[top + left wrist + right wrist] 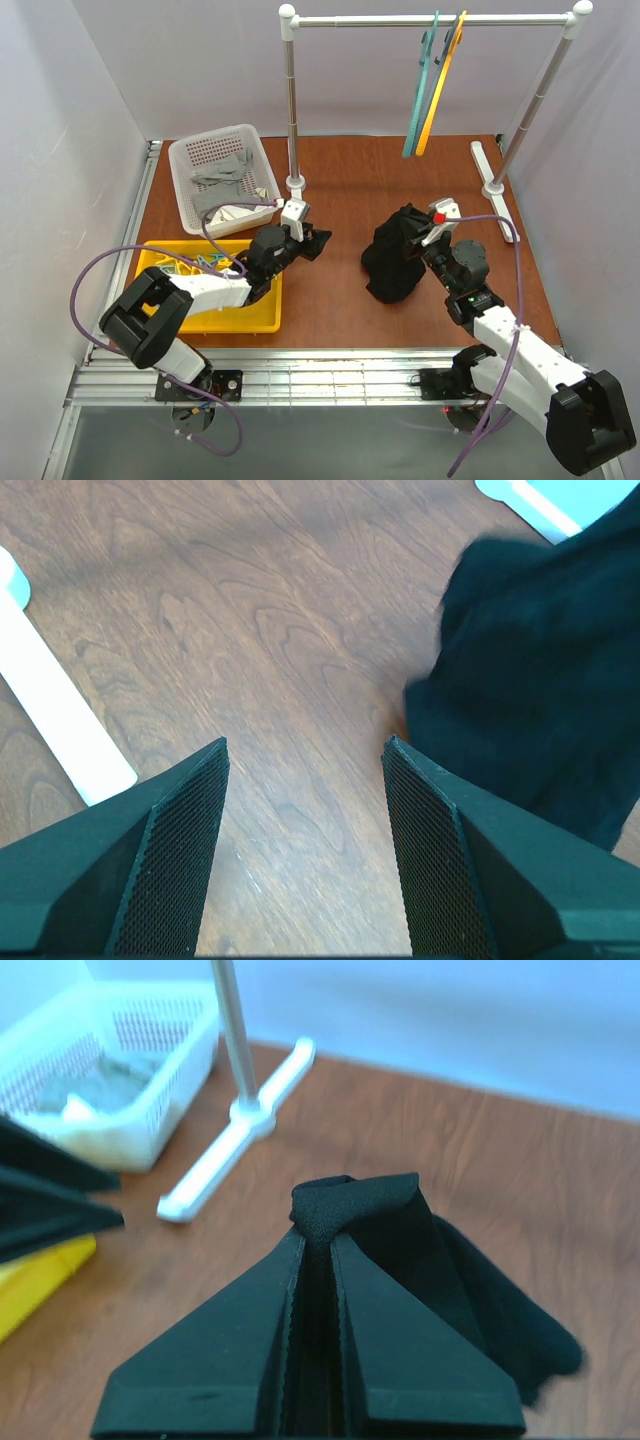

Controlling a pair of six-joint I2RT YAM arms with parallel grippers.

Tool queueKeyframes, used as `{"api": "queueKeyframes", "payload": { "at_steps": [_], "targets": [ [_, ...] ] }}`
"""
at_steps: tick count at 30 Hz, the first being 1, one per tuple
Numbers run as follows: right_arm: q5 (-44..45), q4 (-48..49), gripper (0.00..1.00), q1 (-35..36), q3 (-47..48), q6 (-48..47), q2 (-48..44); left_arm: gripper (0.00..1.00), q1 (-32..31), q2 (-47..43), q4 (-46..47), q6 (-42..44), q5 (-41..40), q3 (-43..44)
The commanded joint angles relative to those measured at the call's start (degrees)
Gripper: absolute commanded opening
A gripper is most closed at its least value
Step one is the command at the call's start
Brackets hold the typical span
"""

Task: Clip the underwear to the hanger
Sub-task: Flatten out the underwear at the center of the board.

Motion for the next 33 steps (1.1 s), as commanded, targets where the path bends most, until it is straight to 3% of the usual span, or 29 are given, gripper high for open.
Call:
{"api": "queueKeyframes", "payload": {
  "at_steps": [1, 9, 13, 18, 20, 21, 23, 24, 25, 33],
  "targets": [
    [-2.6, -3.4, 0.05, 1.3, 3.3, 0.8, 0.1, 0.56, 0.1, -5.6, -1.6, 0.1, -0.9, -1.3],
    [-5.2, -5.7, 0.04, 4.4, 6.1, 2.9, -7.1, 0.56, 0.1, -11.5, -8.2, 1.0, -3.3, 0.0],
    [-1.6, -6.3, 0.04, 4.4, 6.1, 2.9, -7.2, 0.56, 0.2, -11.6, -9.0, 0.4, -2.1, 1.1],
    [7.4, -3.3, 0.04, 4.1, 6.0, 2.4, 4.6, 0.56, 0.1, -6.9, -8.4, -0.4, -0.9, 2.0],
    [9.5, -1.7, 0.09, 2.8, 6.8, 2.4, 11.3, 0.56, -0.1, -5.6, -6.2, -1.2, 0.3, 1.2],
    [10.4, -1.0, 0.25, 2.3, 7.9, 2.7, 13.4, 0.56, -0.7, -4.7, -5.4, -1.7, 0.5, 0.2],
    [12.2, -1.2, 0.47, 1.3, 8.9, 2.7, 17.8, 0.56, -1.7, -3.9, -4.4, -1.8, -0.3, -0.6],
    [12.7, -2.2, 0.84, 1.3, 8.9, 2.6, 18.0, 0.56, -2.3, -3.6, -4.1, -1.8, -0.6, -1.4],
    [12.4, -2.8, 0.99, 1.3, 8.2, 3.4, 16.8, 0.56, -3.4, -3.3, -3.9, -2.1, -1.0, -1.9],
    [18.7, -18.4, 0.93, 3.8, 2.9, 13.0, 6.3, 0.56, -12.0, 1.4, -2.2, -4.8, -3.0, -4.2]
  ]
}}
